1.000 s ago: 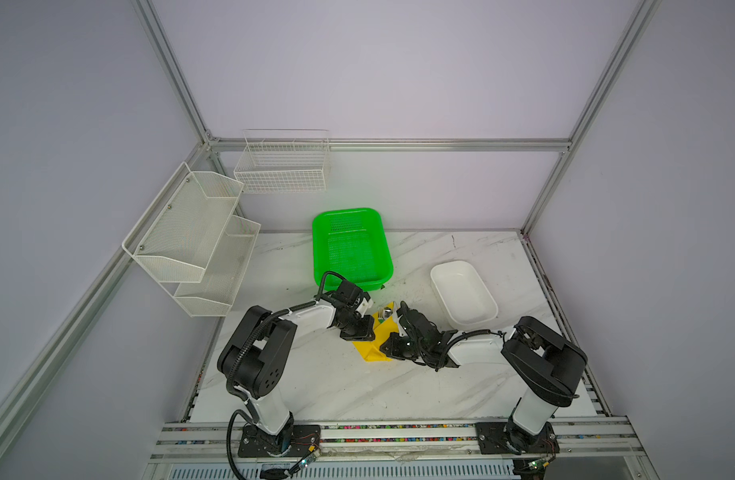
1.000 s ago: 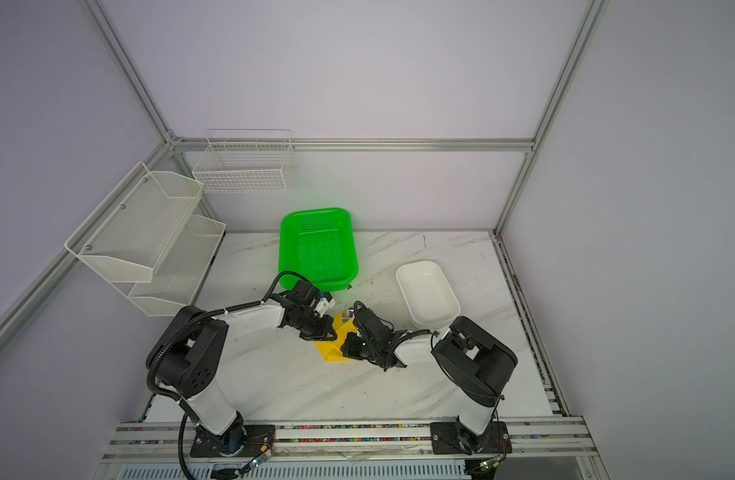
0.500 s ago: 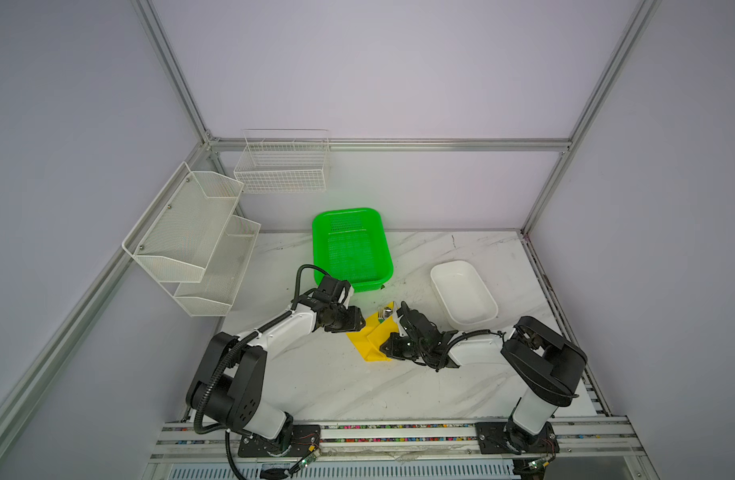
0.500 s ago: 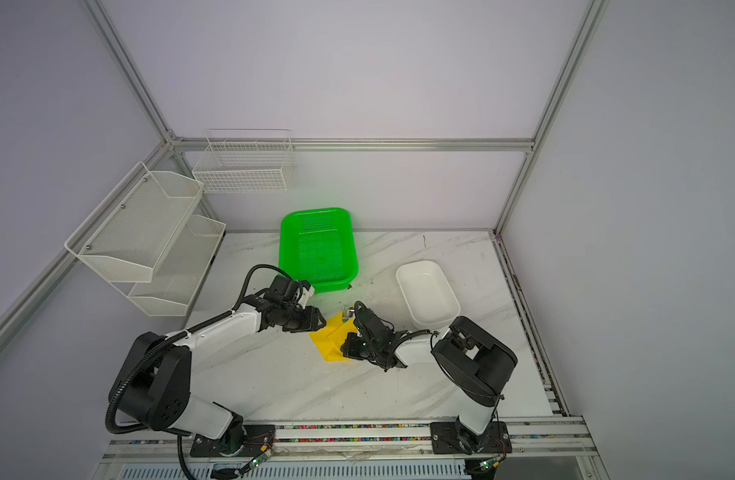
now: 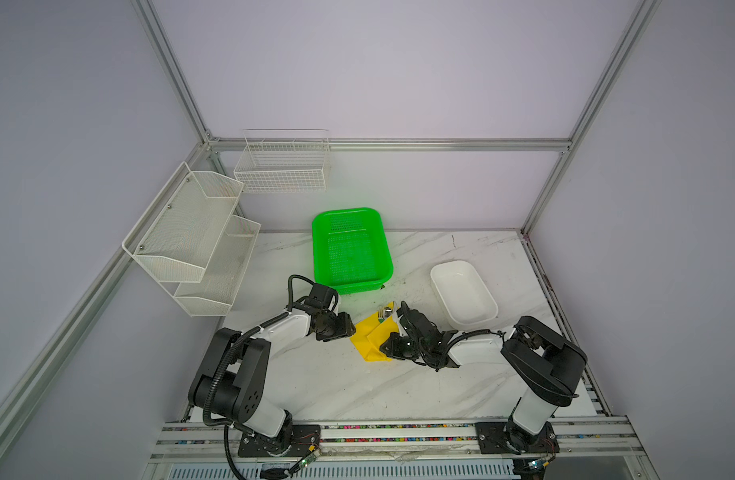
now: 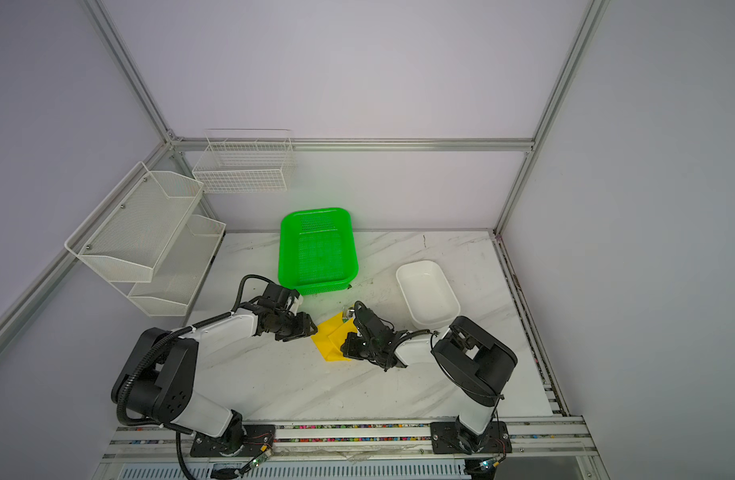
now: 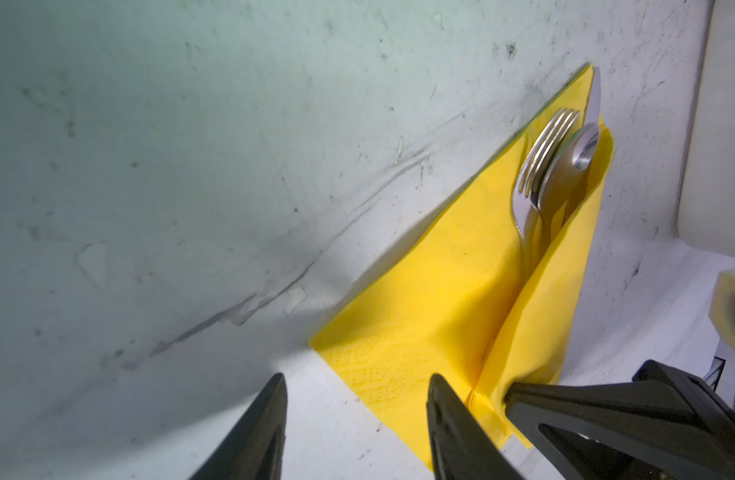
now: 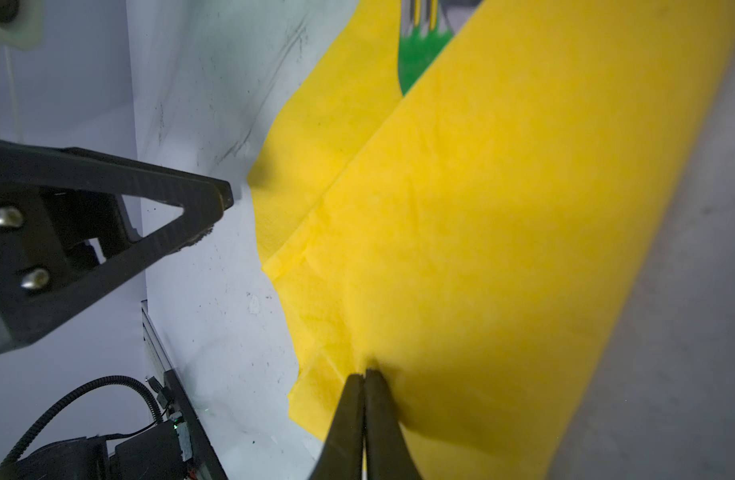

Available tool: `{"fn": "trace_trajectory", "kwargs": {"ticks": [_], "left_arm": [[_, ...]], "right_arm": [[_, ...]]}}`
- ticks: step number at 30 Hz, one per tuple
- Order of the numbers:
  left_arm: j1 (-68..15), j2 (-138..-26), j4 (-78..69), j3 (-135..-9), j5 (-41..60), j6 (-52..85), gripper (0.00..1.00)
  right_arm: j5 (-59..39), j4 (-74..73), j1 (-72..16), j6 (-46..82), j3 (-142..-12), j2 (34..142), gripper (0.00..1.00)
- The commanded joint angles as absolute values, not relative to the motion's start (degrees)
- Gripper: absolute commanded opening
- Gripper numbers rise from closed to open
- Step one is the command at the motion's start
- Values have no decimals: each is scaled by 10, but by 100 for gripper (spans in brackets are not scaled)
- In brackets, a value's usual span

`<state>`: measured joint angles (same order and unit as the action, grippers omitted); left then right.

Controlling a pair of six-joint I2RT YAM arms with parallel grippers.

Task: Place the utensils on the paper napkin and roll it up

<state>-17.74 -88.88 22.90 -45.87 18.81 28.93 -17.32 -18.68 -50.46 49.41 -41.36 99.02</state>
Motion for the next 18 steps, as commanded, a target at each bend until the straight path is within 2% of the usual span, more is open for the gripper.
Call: {"fn": "trace_trajectory", "kwargs": {"ticks": [1,7,18], "left_arm": [[-180,-899,201,-439,207,294,51],[-190,-915,175,-421,226,309,51],[-214,-909,17,-364,351,421,51]], "right_arm": [[-165,-162,-505,494,-409,1003,9],[-170,-172,-505,492,-404,1010,9],[-166,-176,-505,497,-393,1009,9]]}}
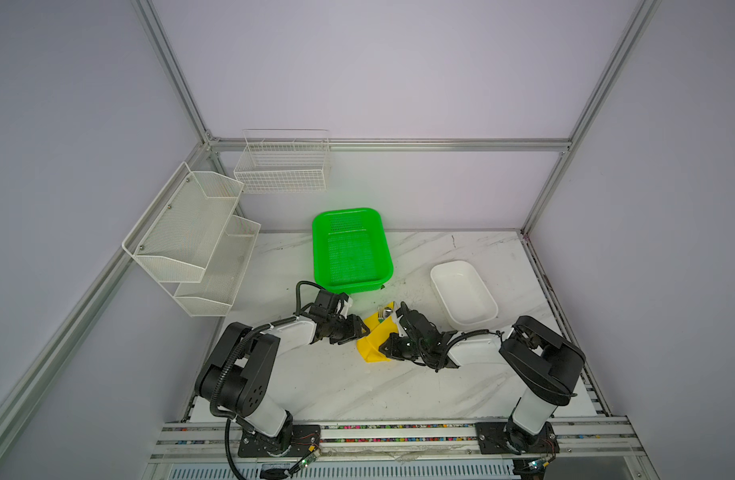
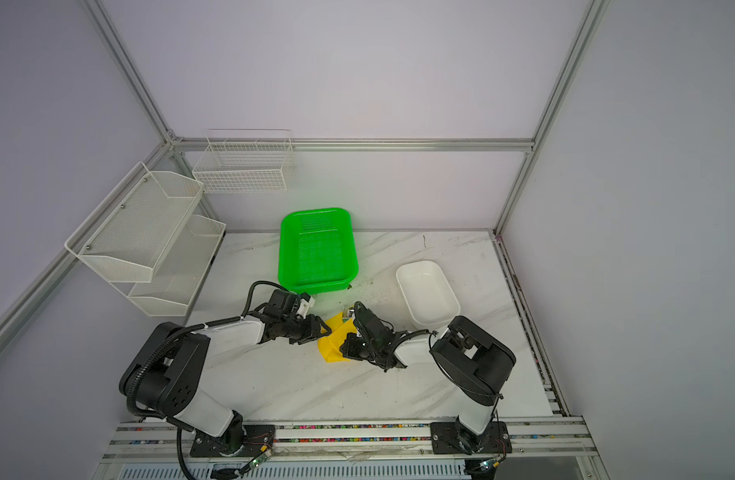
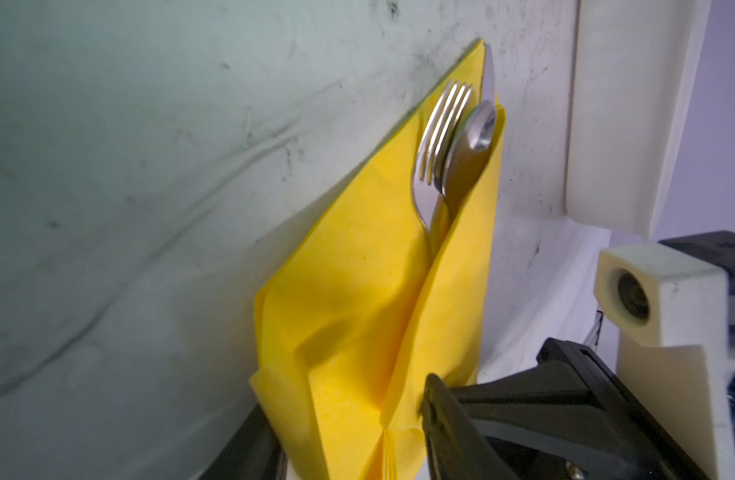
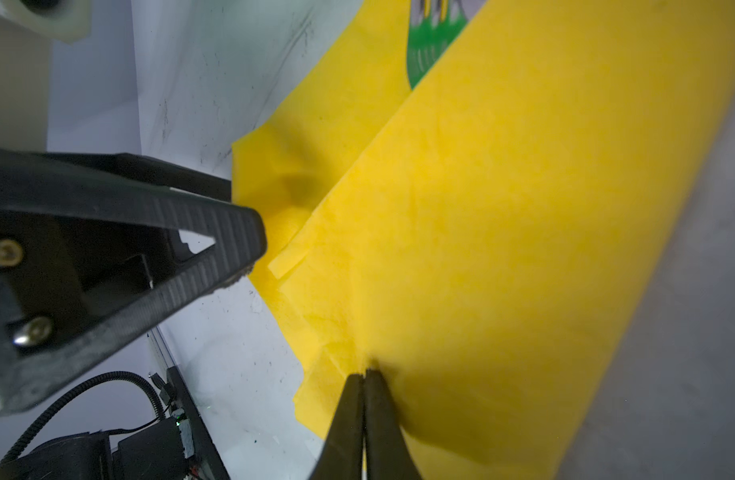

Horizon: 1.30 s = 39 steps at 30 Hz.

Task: Place the utensils on the paper napkin and roll it up

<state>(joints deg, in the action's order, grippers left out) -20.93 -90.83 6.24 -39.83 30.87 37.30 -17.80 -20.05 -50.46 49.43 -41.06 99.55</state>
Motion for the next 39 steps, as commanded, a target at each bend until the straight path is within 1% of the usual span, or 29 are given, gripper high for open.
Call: {"fn": "trace_trajectory", "kwargs": {"ticks": [1,3,6,10,15,18,21,28,32,39], "left_arm": [[-214,-906,4,-359,358,432,51],[-216,-900,-3,-354,357,443,50],[-216,-884,2,-343,321,444,48],[-216,-877,23,-353,284,434,38],[-216,-879,37,-388,278,415,21],[-216,-866,57,-407,271,399,13],[-219,-851,75,-420,272,386,9],[-243,-836,120,-449,272,355,8],[-260,-833,141,-466,259,354,5],[-282,-860,206,-525,246,358,5]], "right_arm": [[-165,-176,-505,496,-393,1008,9],[-165,-176,-505,496,-392,1007,9],[-166,-176,-505,496,-394,1009,9],[-169,-181,-505,498,-396,1010,9],[-168,-184,-505,501,-397,1010,9],[-162,-183,-505,506,-396,1006,9],[-159,-182,-505,509,-397,1003,9],[-152,-170,-505,520,-405,1005,9],[-147,-162,-505,523,-408,1002,9],[-141,-152,-505,530,-413,998,9]]}}
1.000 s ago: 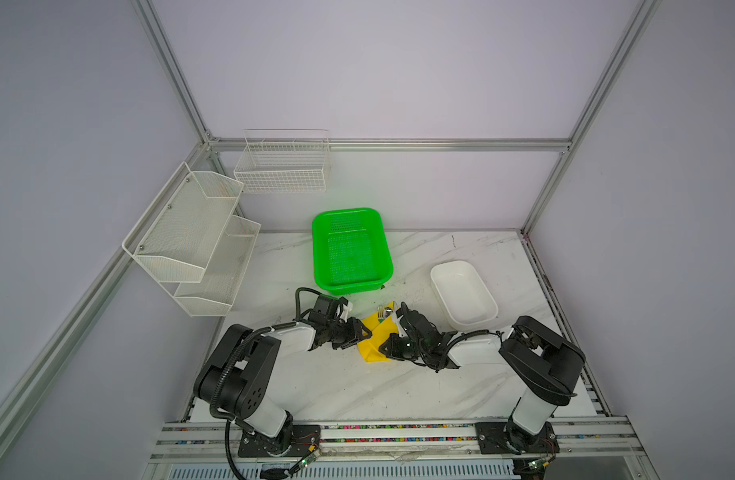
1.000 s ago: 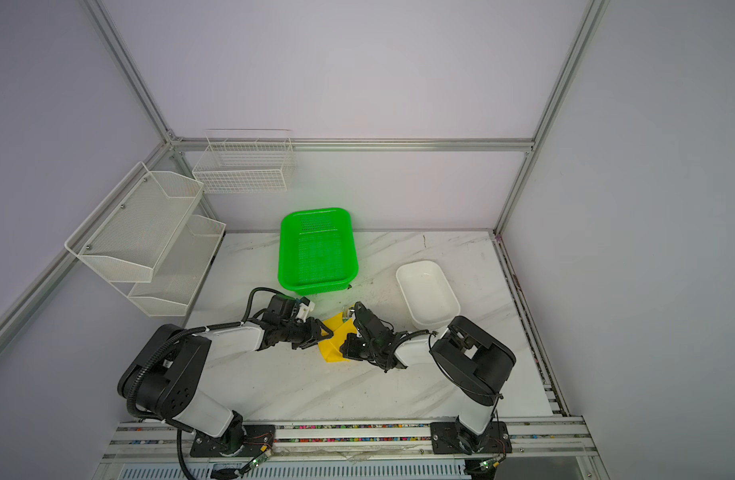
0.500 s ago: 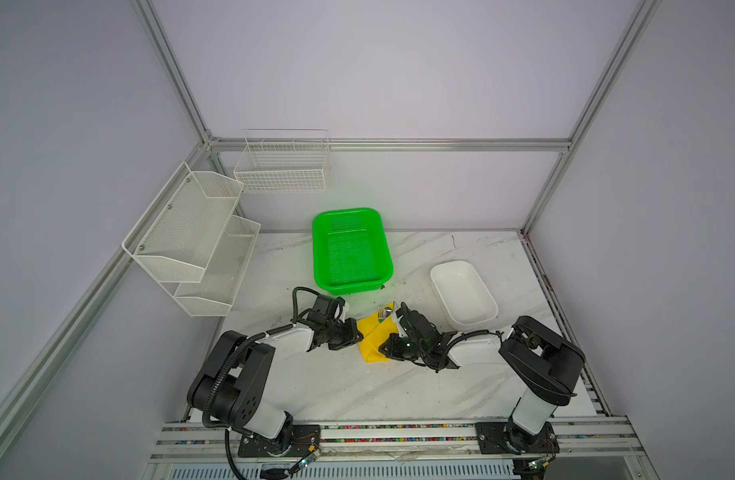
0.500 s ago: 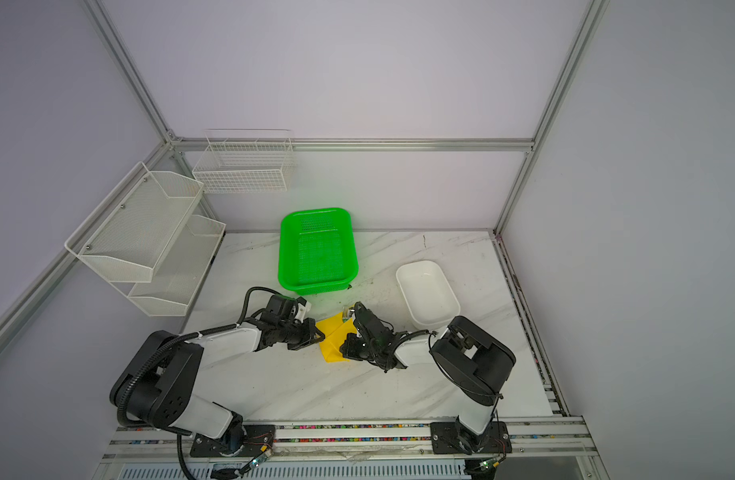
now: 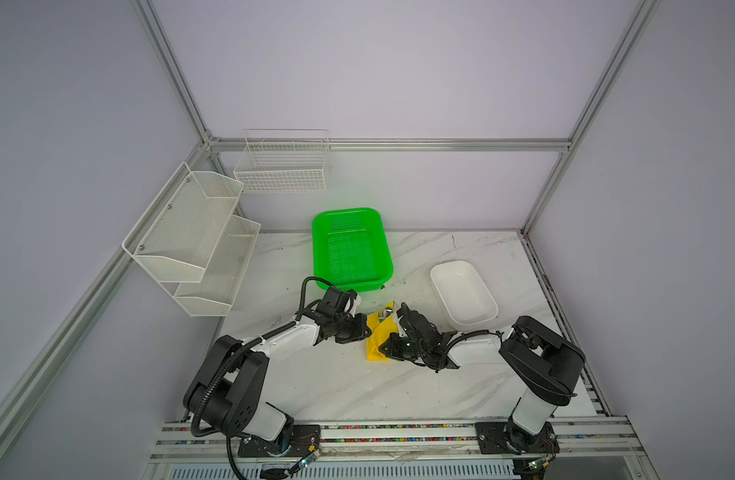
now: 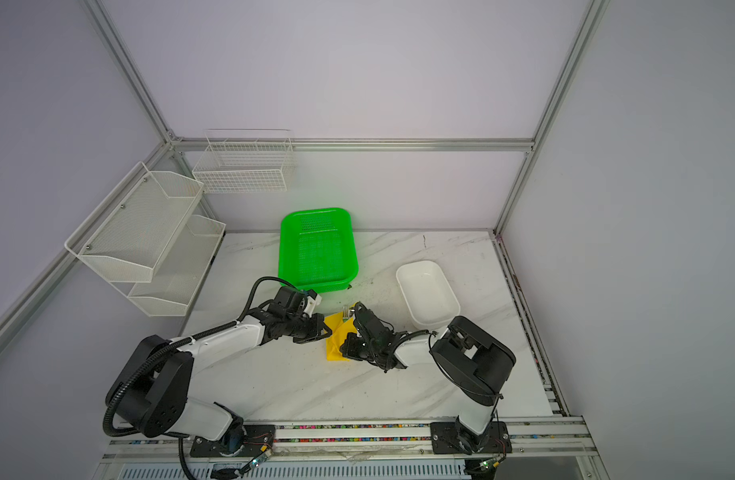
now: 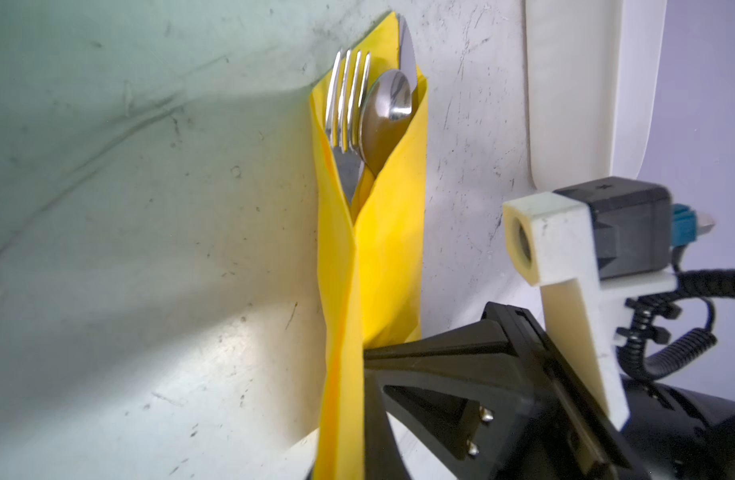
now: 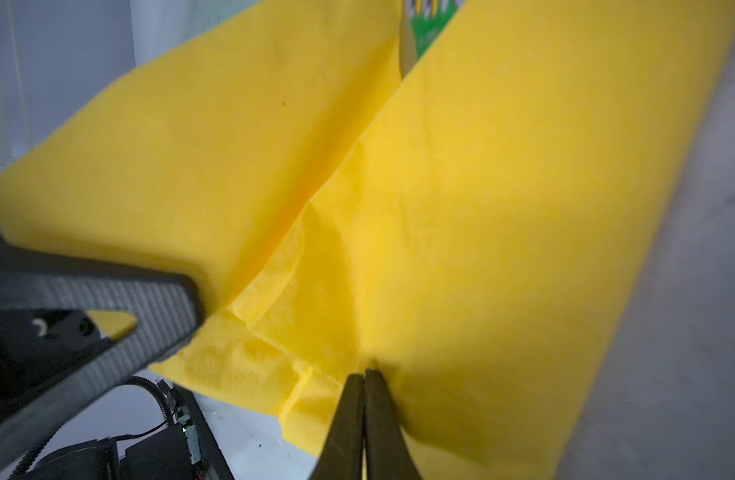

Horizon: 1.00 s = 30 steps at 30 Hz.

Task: Place the utensils on the paper napkin and roll it up

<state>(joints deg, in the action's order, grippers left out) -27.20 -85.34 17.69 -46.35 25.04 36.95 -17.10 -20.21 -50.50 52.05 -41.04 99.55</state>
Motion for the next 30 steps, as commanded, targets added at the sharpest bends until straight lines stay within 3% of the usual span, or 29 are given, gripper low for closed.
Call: {"fn": "trace_trajectory", "kwargs": {"ticks": [1,17,30], "left_arm": [[-286,-864,208,-530,248,357,5],[-341,-954,221,-625,291,395,5],[-343,-1001,226,-639,275,409,5]], "right_arm": [[-141,-151,-505,530,-414,998,9],[-140,-155,-504,519,-415,987,9],[-118,-138,-497,535,-376,916,12]]}}
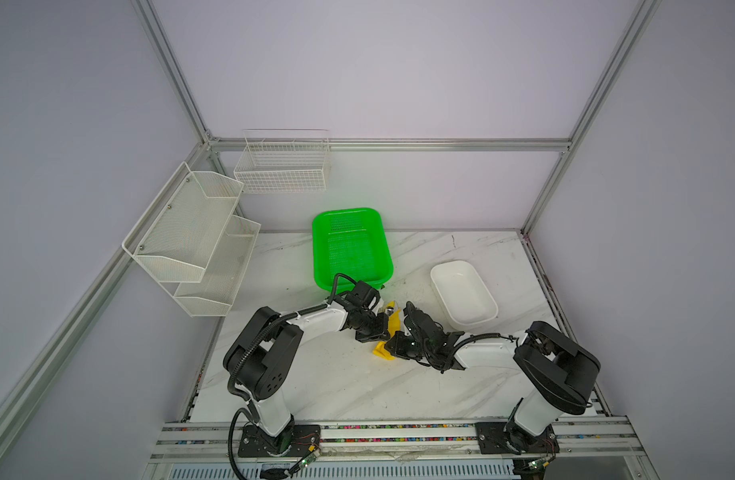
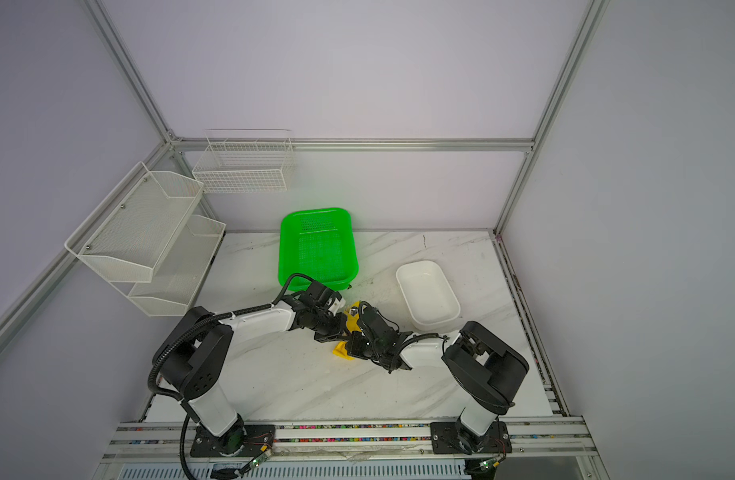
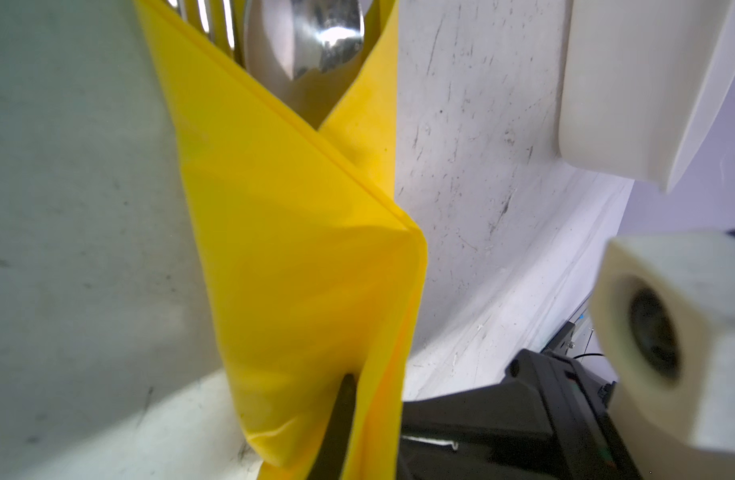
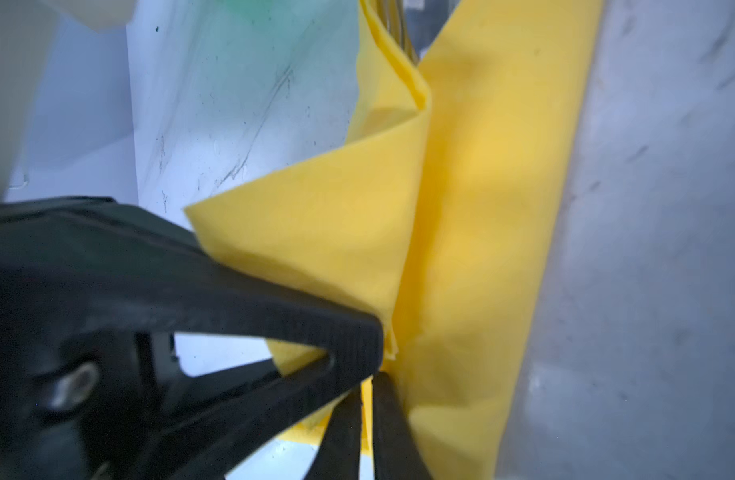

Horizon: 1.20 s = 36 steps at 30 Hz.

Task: Place the utensils on the paper napkin and roll it up

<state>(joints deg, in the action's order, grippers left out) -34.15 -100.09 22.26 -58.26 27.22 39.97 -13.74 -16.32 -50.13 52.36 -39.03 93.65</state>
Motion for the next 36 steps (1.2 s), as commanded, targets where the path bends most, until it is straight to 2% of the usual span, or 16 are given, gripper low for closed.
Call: {"fn": "trace_trajectory", "kwargs": {"ticks": [1,10,21,32,36], "left_arm": [[-343,-1002,226,-640,277,409,5],[-345,-1001,221,-659,299,424,5],[-351,-1030,192,-673,310,466,6],[-354,-1052,150,-680,311,490,6],[-354,-1059,149,-681,308,488,6]], "right_arm": [[-117,-138,-496,535,-372,914,12],[-137,-142,-495,512,-379,963,10],[-132,-140,-495,505,-372,969,9],[-121,-138,-495,513,-363,922,13],[-88,-103,-495,542,-348,881,15]]}}
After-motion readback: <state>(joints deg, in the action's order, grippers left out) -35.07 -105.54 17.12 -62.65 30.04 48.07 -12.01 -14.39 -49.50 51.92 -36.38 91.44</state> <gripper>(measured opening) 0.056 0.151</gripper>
